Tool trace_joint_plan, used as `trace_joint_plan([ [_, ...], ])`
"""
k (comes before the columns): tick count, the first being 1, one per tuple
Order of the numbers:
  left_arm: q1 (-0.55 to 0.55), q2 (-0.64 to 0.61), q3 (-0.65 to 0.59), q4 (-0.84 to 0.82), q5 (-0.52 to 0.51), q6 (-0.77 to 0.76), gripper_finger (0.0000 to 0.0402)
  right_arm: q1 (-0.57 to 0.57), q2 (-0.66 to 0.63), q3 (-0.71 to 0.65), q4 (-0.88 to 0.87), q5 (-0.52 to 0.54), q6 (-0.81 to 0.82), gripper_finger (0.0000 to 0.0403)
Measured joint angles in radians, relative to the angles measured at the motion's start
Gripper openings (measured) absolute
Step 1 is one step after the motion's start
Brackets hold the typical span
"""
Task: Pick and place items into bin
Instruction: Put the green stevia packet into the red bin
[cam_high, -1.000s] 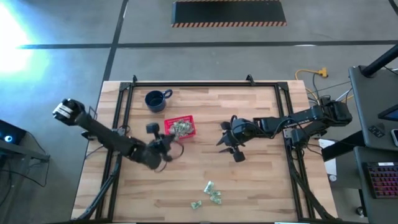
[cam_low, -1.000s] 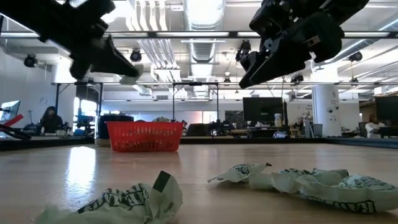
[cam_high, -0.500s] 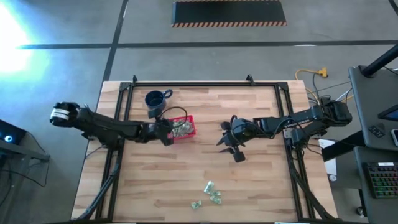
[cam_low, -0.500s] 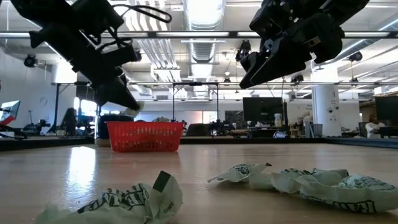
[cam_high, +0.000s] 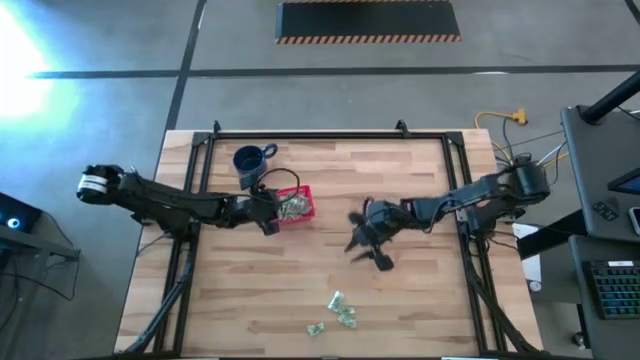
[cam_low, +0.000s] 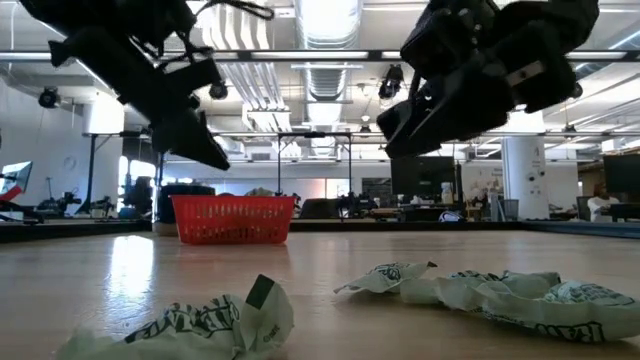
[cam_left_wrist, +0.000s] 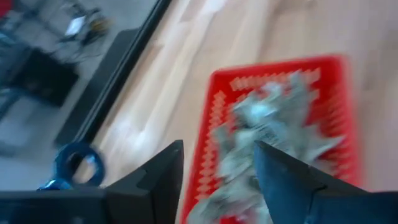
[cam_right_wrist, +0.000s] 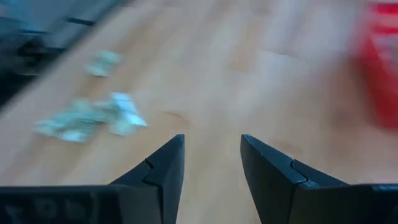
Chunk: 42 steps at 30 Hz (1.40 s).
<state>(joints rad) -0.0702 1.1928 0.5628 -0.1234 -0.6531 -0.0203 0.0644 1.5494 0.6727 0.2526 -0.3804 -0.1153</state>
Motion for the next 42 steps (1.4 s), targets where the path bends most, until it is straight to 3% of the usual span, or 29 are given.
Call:
trace_joint_plan([
  [4, -0.024, -0.031, 0.02, 0.003, 0.081, -0.001, 0.0182, 0.06, 0.133, 0.019, 0.134, -0.114, 0.0, 0.0148],
  [8, -0.068, -0.069, 0.032, 0.01, 0.126, -0.003, 0.0182, 0.105, 0.231, 0.076, 0.152, -0.116, -0.013, 0.0148],
  [21, -0.189, -0.149, 0.028, 0.011, 0.126, -0.055, 0.0183, 0.205, 0.443, 0.245, 0.151, -0.119, -0.024, 0.0148],
  [28, -0.22, -0.149, 0.025, 0.01, 0.125, -0.079, 0.0183, 0.197, 0.48, 0.258, 0.14, -0.114, -0.008, 0.0141],
  [34, -0.226, -0.149, 0.022, 0.009, 0.124, -0.098, 0.0183, 0.195, 0.475, 0.257, 0.103, -0.039, -0.024, 0.011],
  [42, -0.229, -0.149, 0.021, 0.009, 0.124, -0.101, 0.0183, 0.188, 0.455, 0.256, 0.074, -0.035, -0.064, 0.0023],
])
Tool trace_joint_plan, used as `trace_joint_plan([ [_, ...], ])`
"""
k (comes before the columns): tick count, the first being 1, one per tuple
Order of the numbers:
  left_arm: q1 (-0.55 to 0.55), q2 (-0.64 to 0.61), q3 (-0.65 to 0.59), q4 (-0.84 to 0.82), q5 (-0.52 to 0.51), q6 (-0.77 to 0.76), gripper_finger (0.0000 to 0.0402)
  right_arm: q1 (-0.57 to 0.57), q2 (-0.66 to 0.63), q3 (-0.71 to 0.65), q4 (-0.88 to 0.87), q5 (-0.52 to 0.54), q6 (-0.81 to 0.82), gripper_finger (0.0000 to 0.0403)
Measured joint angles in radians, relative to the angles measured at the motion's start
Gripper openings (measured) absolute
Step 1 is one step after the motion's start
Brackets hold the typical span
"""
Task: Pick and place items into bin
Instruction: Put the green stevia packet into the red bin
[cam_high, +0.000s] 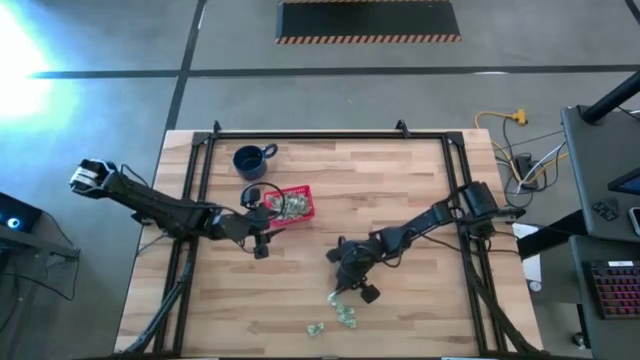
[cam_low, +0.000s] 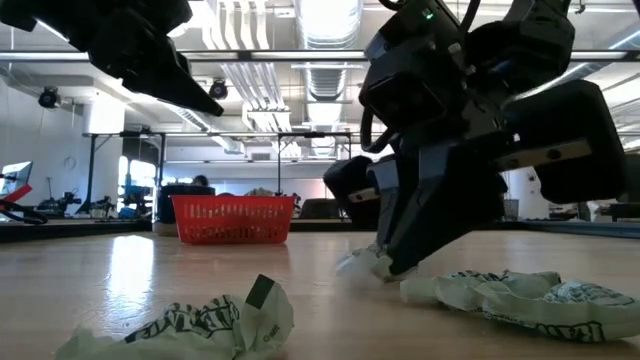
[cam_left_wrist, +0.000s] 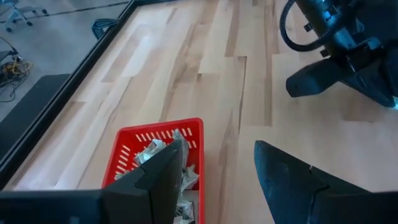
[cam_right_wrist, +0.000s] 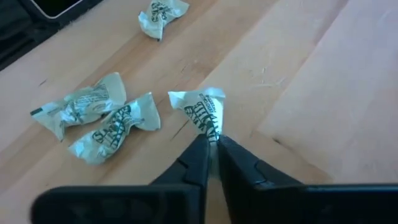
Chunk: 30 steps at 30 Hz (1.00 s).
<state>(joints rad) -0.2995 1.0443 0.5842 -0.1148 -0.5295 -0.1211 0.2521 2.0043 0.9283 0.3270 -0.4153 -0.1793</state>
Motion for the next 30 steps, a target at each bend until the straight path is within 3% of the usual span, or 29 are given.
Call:
trace_joint_plan([
  [4, -0.015, 0.0, 0.0, 0.0, 0.0, -0.001, 0.0183, -0.019, -0.061, -0.002, -0.057, 0.049, -0.025, 0.0011],
  [9, -0.055, 0.002, -0.003, -0.002, 0.001, -0.032, 0.0183, -0.057, -0.174, -0.002, -0.088, 0.247, -0.107, 0.0009],
  [14, -0.124, 0.015, -0.009, -0.004, 0.001, -0.084, 0.0183, -0.144, -0.23, 0.001, 0.018, 0.448, -0.196, 0.0009],
  [20, -0.206, 0.016, -0.024, -0.002, 0.0, -0.172, 0.0183, -0.301, -0.205, 0.005, 0.194, 0.435, -0.201, 0.0009],
  [26, -0.274, 0.016, -0.025, 0.001, -0.001, -0.209, 0.0183, -0.43, -0.126, 0.095, 0.181, 0.308, -0.156, 0.0009],
  [30, -0.291, 0.016, -0.026, 0.01, -0.019, -0.217, 0.0183, -0.476, -0.058, 0.208, 0.044, 0.302, -0.127, 0.0009],
])
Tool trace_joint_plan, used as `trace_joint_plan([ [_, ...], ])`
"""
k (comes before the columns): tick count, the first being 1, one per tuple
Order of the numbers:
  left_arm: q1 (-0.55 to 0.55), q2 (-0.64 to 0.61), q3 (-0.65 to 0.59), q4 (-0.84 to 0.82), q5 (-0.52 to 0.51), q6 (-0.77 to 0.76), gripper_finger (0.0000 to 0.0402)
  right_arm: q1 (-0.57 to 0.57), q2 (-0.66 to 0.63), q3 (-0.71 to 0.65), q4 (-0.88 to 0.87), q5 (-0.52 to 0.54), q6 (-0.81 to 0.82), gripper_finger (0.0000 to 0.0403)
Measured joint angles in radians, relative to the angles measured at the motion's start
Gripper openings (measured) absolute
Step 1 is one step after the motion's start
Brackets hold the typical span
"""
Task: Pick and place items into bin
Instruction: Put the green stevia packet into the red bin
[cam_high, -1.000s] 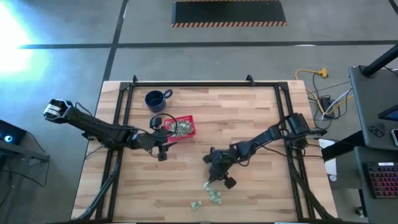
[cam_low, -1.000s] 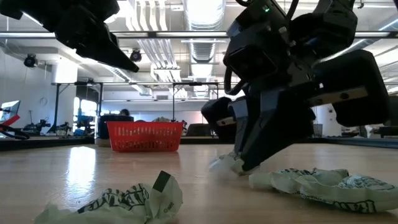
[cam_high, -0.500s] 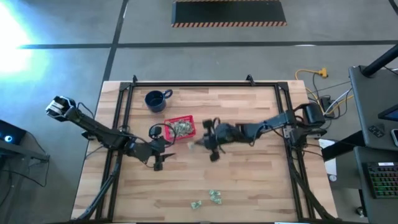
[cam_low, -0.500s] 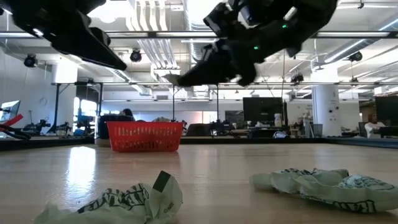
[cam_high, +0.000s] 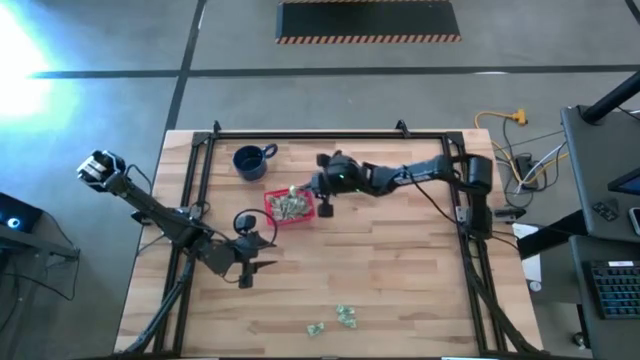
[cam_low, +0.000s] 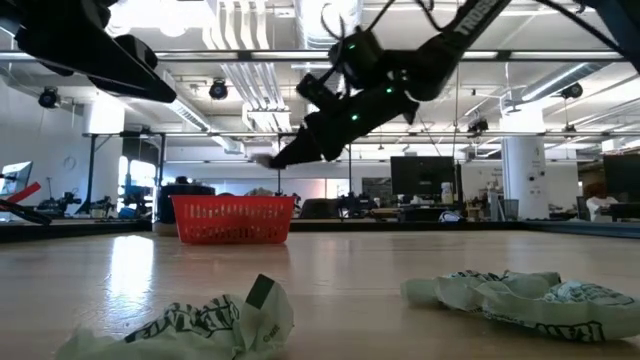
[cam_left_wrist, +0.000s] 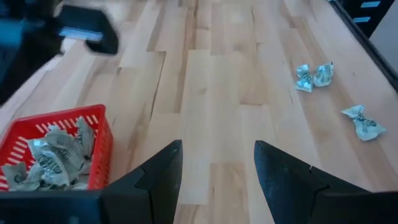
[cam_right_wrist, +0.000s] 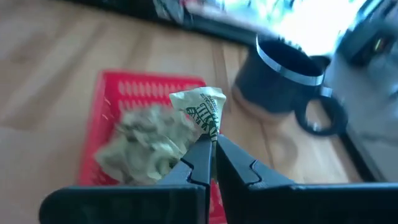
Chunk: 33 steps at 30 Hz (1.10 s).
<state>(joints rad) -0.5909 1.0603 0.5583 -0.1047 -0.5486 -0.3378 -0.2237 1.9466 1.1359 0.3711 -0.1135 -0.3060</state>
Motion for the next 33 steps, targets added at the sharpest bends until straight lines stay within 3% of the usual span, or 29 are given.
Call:
trace_joint_plan([
  [9, -0.007, 0.035, -0.001, 0.024, -0.002, 0.0, 0.0183, -0.016, 0.132, 0.246, -0.356, -0.034, -0.013, 0.0016],
  [13, -0.008, 0.066, -0.001, 0.026, 0.0, -0.026, 0.0183, -0.017, 0.139, 0.276, -0.374, -0.099, -0.012, 0.0053],
  [20, -0.015, 0.131, -0.001, 0.048, 0.031, -0.083, 0.0183, -0.017, 0.099, 0.274, -0.404, -0.105, -0.004, 0.0137],
  [23, -0.015, 0.178, -0.001, 0.152, 0.064, -0.033, 0.0183, -0.014, 0.064, 0.26, -0.477, -0.154, -0.04, 0.0158],
  [29, -0.015, 0.348, -0.001, 0.507, 0.224, 0.15, 0.0183, 0.027, -0.044, 0.179, -0.608, -0.349, -0.12, 0.0171],
  [33, -0.013, 0.462, 0.01, 0.66, 0.279, 0.195, 0.0183, 0.071, -0.137, 0.068, -0.614, -0.378, -0.116, 0.0171],
])
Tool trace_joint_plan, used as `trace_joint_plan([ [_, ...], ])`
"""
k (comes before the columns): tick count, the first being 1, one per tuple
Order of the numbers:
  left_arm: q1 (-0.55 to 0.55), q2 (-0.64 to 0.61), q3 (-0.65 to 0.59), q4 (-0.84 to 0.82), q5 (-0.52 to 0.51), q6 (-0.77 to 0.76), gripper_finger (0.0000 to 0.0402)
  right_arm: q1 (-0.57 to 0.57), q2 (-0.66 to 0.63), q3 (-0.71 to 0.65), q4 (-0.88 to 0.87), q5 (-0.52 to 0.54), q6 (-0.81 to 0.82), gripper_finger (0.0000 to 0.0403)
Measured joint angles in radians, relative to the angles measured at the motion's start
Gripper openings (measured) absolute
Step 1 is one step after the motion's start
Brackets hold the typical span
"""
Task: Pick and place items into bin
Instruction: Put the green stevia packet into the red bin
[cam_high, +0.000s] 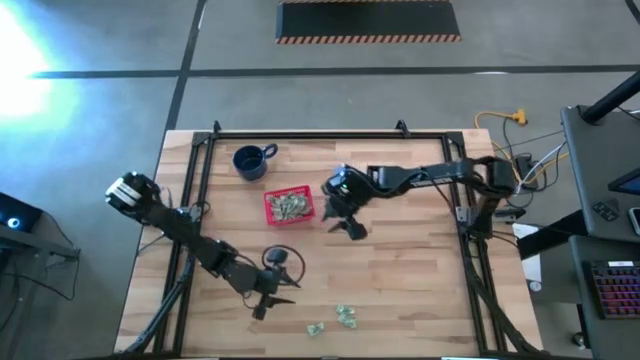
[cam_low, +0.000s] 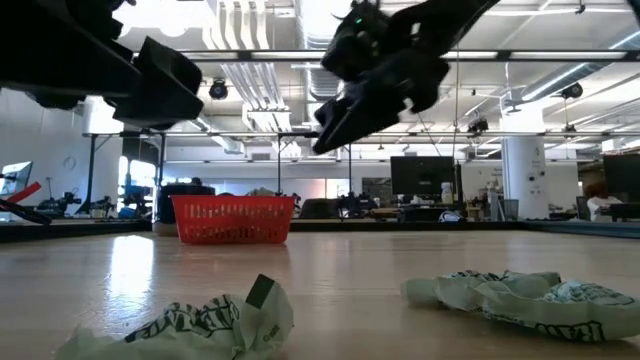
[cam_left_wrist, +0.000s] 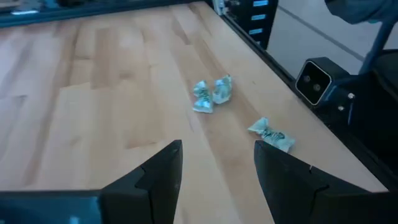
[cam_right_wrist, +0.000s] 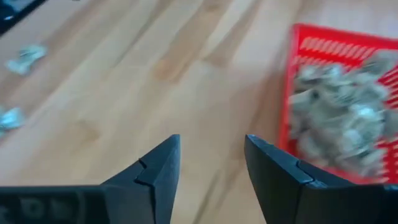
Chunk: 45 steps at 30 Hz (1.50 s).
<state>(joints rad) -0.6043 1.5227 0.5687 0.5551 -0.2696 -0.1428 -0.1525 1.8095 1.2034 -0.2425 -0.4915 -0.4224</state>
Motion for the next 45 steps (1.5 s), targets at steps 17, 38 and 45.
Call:
trace_joint_plan([
  [17, -0.008, 0.333, 0.272, 0.064, 0.159, -0.008, 0.0183, 0.139, -0.489, -0.506, 0.303, 0.097, 0.225, 0.0138],
  [38, -0.004, 0.515, 0.392, 0.039, 0.188, -0.167, 0.0182, 0.241, -0.613, -0.678, 0.418, 0.163, 0.307, 0.0134],
  [45, -0.007, 0.542, 0.419, 0.035, 0.182, -0.171, 0.0167, 0.276, -0.612, -0.715, 0.455, 0.241, 0.35, 0.0132],
])
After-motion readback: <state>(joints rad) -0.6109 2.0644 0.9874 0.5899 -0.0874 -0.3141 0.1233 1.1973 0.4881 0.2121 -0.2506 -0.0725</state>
